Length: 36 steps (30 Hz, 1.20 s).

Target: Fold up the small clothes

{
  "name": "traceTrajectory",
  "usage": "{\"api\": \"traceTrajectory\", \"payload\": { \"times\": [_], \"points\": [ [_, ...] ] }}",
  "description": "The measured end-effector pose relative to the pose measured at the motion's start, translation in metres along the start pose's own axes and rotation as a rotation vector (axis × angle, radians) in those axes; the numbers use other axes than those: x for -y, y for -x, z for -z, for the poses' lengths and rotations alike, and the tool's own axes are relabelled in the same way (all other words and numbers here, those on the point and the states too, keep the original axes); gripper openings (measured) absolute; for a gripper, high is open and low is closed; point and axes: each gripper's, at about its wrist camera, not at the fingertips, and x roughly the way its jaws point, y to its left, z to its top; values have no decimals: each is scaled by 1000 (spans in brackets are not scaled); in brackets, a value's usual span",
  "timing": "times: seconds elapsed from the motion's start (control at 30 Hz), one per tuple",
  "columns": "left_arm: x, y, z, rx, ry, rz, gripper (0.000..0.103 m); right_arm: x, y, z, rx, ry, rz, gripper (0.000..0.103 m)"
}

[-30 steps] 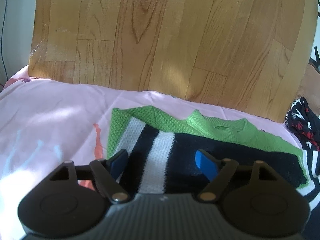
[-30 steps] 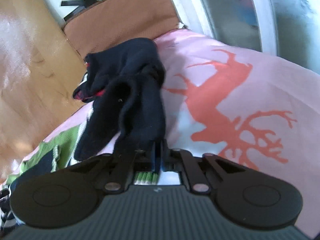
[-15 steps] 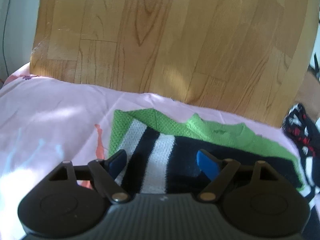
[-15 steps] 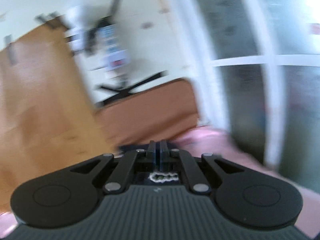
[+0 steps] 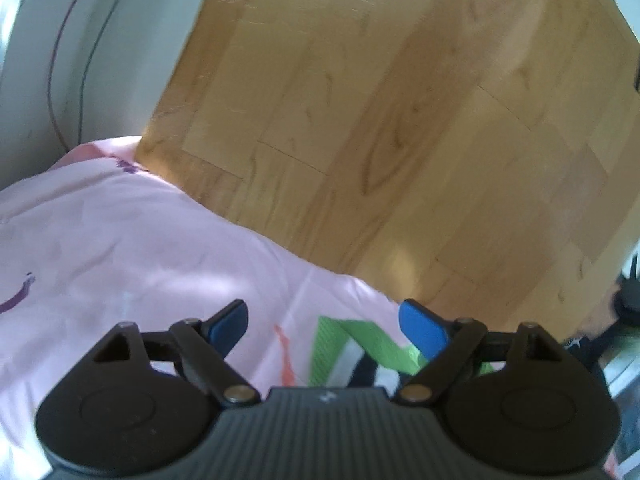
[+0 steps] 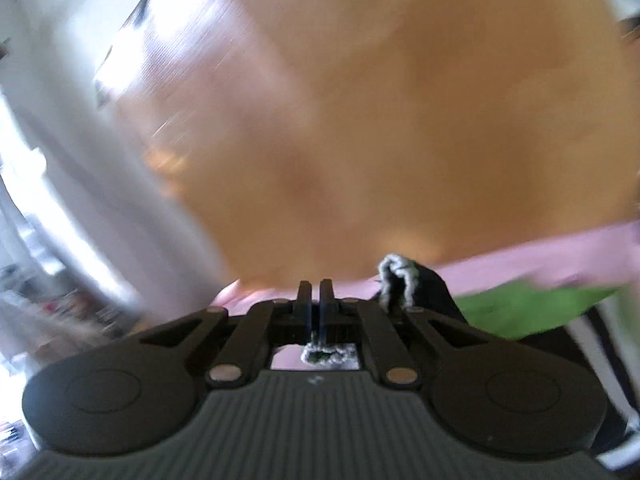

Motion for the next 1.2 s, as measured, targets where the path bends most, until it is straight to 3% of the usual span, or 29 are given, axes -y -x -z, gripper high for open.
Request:
{"api": "traceTrajectory", "payload": {
  "times": [0.07, 0.2, 0.33, 0.43, 0.5, 0.57, 0.77, 0.93, 0.97, 1.0, 1.03, 1.13, 1.2],
  "points": [
    [-6, -4, -2, -14, 25, 0, 85, -3, -21, -2, -56, -21, -67, 8],
    [-6, -10, 0, -52, 20, 7, 85, 19, -1, -8, 65, -5, 9, 25],
    [6, -16, 8, -94, -49, 3, 85, 66, 34, 2, 136, 9, 180, 25],
    [19, -19, 15, -133, -143, -5, 87, 112, 58, 17, 182, 17, 370, 29],
    [28, -25, 22, -173, -223, -6, 87, 141, 68, 28, 191, 14, 503, 36],
    [34, -30, 29, -213, -291, -5, 87, 167, 73, 37, 171, -10, 575, 39],
    [42, -35, 40, -234, -373, -24, 87, 187, 47, 49, 95, -59, 548, 58],
    [37, -39, 35, -232, -341, -47, 87, 179, 13, 53, 37, 17, 540, 64],
    [35, -39, 34, -230, -332, -51, 87, 173, 5, 55, 26, 71, 558, 59],
    [33, -39, 33, -226, -325, -57, 87, 173, -1, 55, 19, 125, 594, 23],
    [32, -38, 32, -221, -319, -65, 87, 174, -5, 55, 16, 164, 621, 9],
    [29, -39, 29, -210, -303, -78, 87, 215, 14, 43, 105, -61, 696, 10],
    [28, -39, 27, -209, -292, -86, 87, 236, 27, 44, 143, -186, 686, 12]
  ]
}}
